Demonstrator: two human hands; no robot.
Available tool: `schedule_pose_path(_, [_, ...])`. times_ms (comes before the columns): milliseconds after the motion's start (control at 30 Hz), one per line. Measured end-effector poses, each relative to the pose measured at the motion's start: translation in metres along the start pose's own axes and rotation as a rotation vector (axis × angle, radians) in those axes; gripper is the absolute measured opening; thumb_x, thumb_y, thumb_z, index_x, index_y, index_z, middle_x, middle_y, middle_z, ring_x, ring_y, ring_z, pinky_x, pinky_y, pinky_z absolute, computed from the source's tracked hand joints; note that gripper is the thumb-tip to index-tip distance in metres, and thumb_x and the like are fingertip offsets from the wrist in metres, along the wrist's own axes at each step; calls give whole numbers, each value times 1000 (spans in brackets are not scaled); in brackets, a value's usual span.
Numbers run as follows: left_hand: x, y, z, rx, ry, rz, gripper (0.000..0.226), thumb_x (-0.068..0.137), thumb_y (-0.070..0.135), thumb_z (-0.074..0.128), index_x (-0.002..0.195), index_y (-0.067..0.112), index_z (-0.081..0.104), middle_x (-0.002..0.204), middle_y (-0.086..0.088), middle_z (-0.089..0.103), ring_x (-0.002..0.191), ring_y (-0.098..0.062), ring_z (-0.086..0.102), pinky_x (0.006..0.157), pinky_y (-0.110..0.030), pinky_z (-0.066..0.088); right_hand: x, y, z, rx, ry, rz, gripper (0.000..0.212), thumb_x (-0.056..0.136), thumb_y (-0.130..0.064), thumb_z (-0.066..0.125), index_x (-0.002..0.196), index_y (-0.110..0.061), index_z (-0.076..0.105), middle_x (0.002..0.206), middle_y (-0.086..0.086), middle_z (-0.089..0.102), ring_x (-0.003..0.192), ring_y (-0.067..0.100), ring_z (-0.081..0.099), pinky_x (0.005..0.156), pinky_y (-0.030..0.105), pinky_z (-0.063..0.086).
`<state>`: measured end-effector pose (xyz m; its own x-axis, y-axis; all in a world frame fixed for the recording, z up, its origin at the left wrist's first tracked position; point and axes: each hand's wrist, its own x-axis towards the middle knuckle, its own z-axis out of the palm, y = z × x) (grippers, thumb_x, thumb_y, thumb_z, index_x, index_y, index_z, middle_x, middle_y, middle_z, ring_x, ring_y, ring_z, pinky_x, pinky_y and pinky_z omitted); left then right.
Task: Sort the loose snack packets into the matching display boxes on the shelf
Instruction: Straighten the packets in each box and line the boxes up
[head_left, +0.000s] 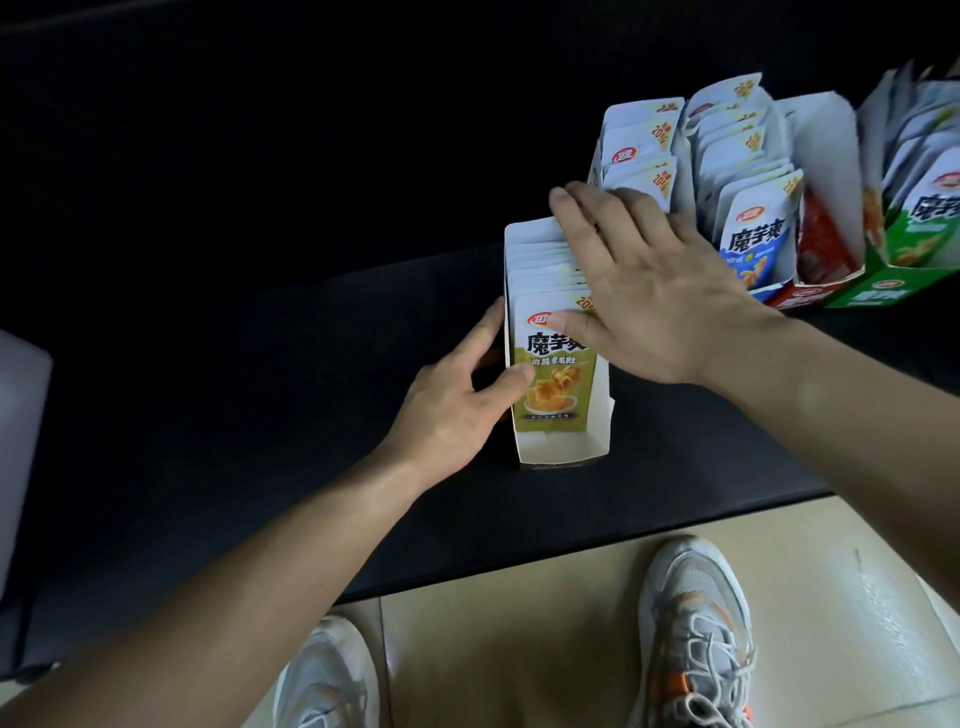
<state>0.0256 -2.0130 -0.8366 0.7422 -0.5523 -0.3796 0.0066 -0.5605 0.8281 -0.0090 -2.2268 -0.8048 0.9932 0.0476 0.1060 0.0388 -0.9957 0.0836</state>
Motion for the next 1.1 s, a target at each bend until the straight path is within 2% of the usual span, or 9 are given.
schedule_pose_path(133, [-1, 0, -2, 9, -7, 15, 66, 97, 47, 59, 150, 60, 21, 102, 50, 55, 95, 39, 43, 106, -40, 50, -3, -10, 1, -16, 21, -95, 85, 95, -46, 46, 159, -7, 6, 167, 9, 9, 152, 28, 16, 119, 52, 23])
schedule_pose_path(300, [-1, 1, -2, 15, -13, 22, 67, 98, 47, 58, 152, 57, 20, 97, 56, 54, 96, 36, 46, 104, -39, 51, -3, -9, -1, -20, -1, -71, 84, 94, -53, 36, 159, -9, 6, 167, 9, 8, 153, 27, 12, 121, 53, 18])
schedule_pose_path(400, [0, -5, -1, 1, 10, 37, 66, 94, 56, 58, 150, 59, 22, 122, 32, 64, 112, 7, 62, 100, -41, 54, -19, -9, -5, 134, 69, 14, 84, 95, -56, 43, 158, -9, 13, 163, 12, 19, 150, 30, 20, 120, 53, 22])
schedule_pose_path(500, [0, -8, 0, -43, 15, -8, 67, 94, 55, 58, 153, 53, 25, 121, 16, 69, 91, -8, 73, 79, -36, 63, -50, -15, 1, 363, 166, 213, 70, 97, -48, 51, 151, -8, 31, 147, 14, 40, 134, 32, 38, 111, 50, 36])
schedule_pose_path(600, [0, -7, 3, -85, 23, -29, 61, 96, 51, 57, 152, 50, 31, 111, 16, 71, 82, -11, 74, 69, -35, 64, -73, -24, 12, 521, -30, 460, 54, 94, -53, 46, 139, -23, 43, 133, 4, 57, 113, 30, 55, 85, 43, 48])
schedule_pose_path(667, [1, -6, 4, -101, 38, -31, 56, 98, 48, 56, 150, 51, 34, 106, 18, 73, 78, -10, 74, 67, -33, 63, -78, -32, 18, 595, -141, 464, 44, 96, -54, 39, 133, -31, 48, 123, 1, 65, 105, 31, 62, 78, 41, 50])
schedule_pose_path(767, [4, -2, 7, -84, 54, -33, 51, 100, 48, 53, 148, 52, 37, 111, 18, 72, 80, -9, 73, 65, -29, 62, -69, -42, 18, 708, -96, 421, 29, 103, -40, 36, 124, -30, 53, 112, 1, 68, 97, 32, 62, 74, 41, 49])
schedule_pose_path(967, [31, 15, -3, -48, 132, -74, 47, 101, 49, 49, 147, 50, 40, 116, 15, 66, 88, -16, 71, 66, -32, 63, -29, -35, 23, 674, -96, 438, 30, 107, -31, 32, 126, -25, 55, 96, 1, 66, 77, 23, 52, 62, 33, 35])
schedule_pose_path(1100, [55, 33, -13, -53, 168, -116, 39, 103, 45, 47, 142, 47, 48, 111, 14, 62, 82, -22, 72, 72, -37, 64, 2, -26, 24, 623, -110, 460, 30, 107, -30, 32, 124, -21, 56, 93, 5, 65, 80, 29, 57, 65, 34, 38])
